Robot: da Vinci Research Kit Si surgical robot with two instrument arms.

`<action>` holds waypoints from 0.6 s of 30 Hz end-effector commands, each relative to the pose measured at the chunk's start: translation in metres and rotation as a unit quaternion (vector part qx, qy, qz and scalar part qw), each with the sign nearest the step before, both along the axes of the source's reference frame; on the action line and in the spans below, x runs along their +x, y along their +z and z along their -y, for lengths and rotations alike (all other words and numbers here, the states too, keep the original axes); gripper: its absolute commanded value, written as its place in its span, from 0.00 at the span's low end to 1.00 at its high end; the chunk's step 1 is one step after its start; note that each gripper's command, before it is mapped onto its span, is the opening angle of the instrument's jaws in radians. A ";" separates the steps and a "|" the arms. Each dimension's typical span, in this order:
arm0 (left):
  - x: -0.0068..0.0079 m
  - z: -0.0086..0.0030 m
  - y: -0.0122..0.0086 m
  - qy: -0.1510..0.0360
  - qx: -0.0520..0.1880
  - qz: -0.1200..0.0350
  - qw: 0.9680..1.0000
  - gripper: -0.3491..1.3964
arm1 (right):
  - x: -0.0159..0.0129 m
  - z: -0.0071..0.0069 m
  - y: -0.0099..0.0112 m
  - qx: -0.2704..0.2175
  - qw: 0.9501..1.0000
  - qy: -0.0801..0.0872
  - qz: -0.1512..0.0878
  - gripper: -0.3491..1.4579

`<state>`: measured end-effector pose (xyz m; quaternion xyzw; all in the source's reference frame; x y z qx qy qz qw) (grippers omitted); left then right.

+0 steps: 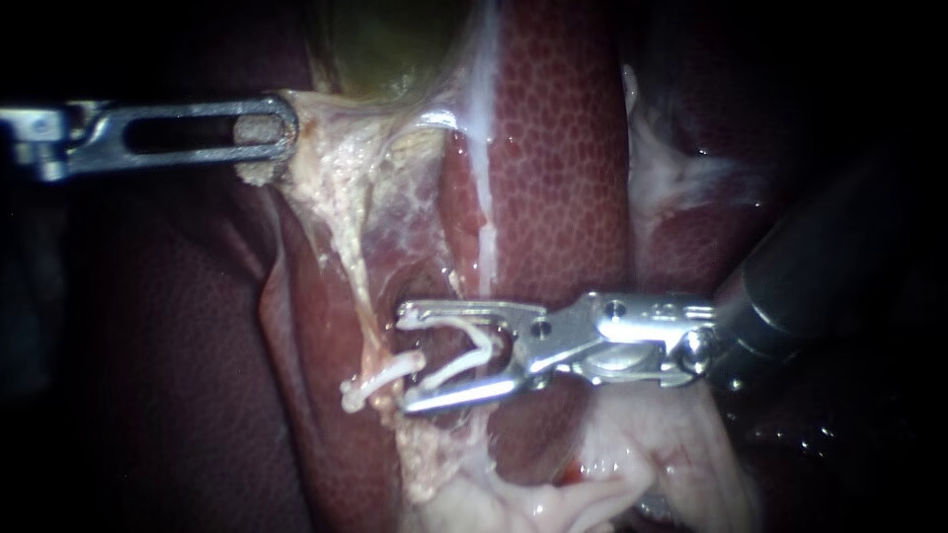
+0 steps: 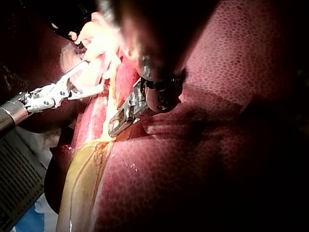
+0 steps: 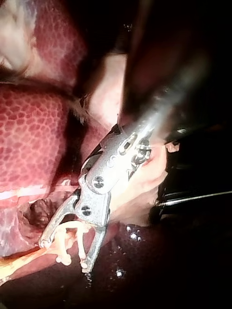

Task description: Clipping second clip left tube

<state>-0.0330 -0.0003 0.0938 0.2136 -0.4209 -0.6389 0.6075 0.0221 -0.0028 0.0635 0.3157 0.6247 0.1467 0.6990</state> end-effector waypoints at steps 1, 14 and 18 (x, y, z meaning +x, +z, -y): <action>0.0000 0.0000 0.0000 0.000 0.000 0.000 1.000 0.00 | 0.0002 0.0001 0.0002 0.001 1.000 -0.002 0.001 0.52; -0.0001 0.0001 -0.0002 -0.001 0.000 -0.001 1.000 0.00 | 0.0012 0.0001 0.0021 0.006 1.000 -0.004 0.006 0.52; -0.0001 0.0001 -0.0003 -0.001 0.000 -0.001 1.000 0.00 | 0.0012 0.0000 0.0025 0.005 1.000 -0.006 0.008 0.52</action>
